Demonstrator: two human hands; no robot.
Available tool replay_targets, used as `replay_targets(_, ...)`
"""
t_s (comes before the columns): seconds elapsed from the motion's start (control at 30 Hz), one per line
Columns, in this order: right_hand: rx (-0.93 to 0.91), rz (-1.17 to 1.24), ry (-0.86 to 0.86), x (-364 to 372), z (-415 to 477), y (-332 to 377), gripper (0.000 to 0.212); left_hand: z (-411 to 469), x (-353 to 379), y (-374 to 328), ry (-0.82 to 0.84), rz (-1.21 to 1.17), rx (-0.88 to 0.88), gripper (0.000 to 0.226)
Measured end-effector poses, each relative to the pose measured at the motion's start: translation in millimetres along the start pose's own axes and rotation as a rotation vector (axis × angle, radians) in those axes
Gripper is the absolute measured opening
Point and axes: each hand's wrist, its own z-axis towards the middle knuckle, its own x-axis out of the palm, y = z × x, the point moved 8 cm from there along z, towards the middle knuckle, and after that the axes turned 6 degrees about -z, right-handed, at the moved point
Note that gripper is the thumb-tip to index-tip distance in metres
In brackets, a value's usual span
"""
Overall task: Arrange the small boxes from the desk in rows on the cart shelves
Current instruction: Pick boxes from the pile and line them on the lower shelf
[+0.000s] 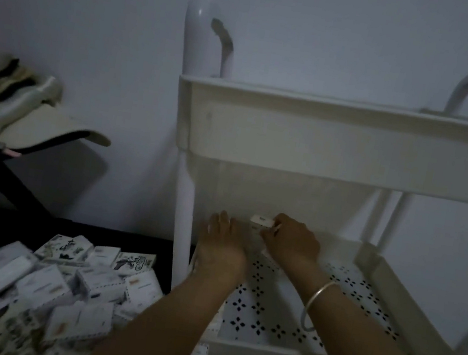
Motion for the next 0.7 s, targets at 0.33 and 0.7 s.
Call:
replay_targets(0.33,-0.045,0.2,0.019,41,14,20,0.025,0,17,7,-0.175,0.054,0.1,0.07)
replay_targets(0.7,0.027,0.536,0.195,63,6,11,0.033,-1,16,10,-0.125,0.023,0.046,0.069)
